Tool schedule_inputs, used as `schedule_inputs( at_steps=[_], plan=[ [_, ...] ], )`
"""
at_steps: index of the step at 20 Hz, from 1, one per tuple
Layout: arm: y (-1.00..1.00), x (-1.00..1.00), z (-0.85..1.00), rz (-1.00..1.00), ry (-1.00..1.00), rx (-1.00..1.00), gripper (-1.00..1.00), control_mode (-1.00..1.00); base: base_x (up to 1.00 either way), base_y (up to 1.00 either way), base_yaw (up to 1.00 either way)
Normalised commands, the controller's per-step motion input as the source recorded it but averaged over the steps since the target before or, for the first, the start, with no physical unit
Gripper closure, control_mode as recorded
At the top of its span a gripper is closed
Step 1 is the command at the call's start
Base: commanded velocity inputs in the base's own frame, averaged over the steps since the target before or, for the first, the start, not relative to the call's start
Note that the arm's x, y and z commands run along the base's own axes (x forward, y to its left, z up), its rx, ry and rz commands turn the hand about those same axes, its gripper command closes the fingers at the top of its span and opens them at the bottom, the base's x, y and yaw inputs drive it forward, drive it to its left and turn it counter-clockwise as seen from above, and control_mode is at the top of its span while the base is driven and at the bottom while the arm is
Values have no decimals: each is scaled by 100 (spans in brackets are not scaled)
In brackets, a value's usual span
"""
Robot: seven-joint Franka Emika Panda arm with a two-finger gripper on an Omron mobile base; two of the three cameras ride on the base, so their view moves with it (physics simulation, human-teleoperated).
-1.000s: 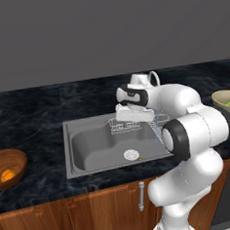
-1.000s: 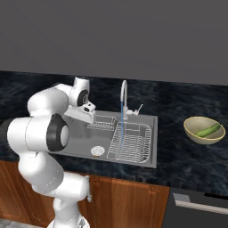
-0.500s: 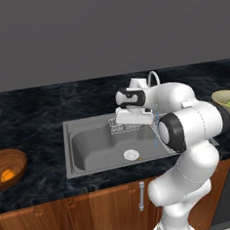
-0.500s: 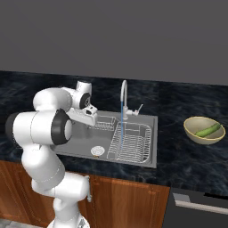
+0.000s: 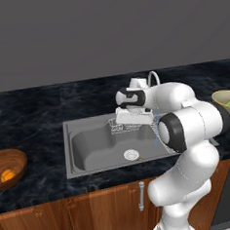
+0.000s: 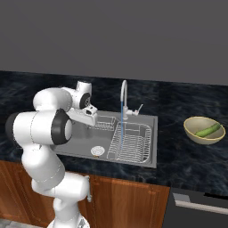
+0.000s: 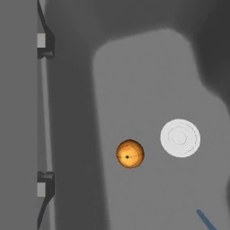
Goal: Pick the oranges from the sink and place them in one bowl. Place the cucumber in the other bowl. Then turn off the sink faucet.
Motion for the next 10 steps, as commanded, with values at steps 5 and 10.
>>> schedule_inputs(
  at_steps=[5,10],
  plan=[
    [-1,0,-13,0,0,2,-100,-100,0,0,0],
    [0,0,-24,0,0,0,-100,-100,0,0,0]
  ],
)
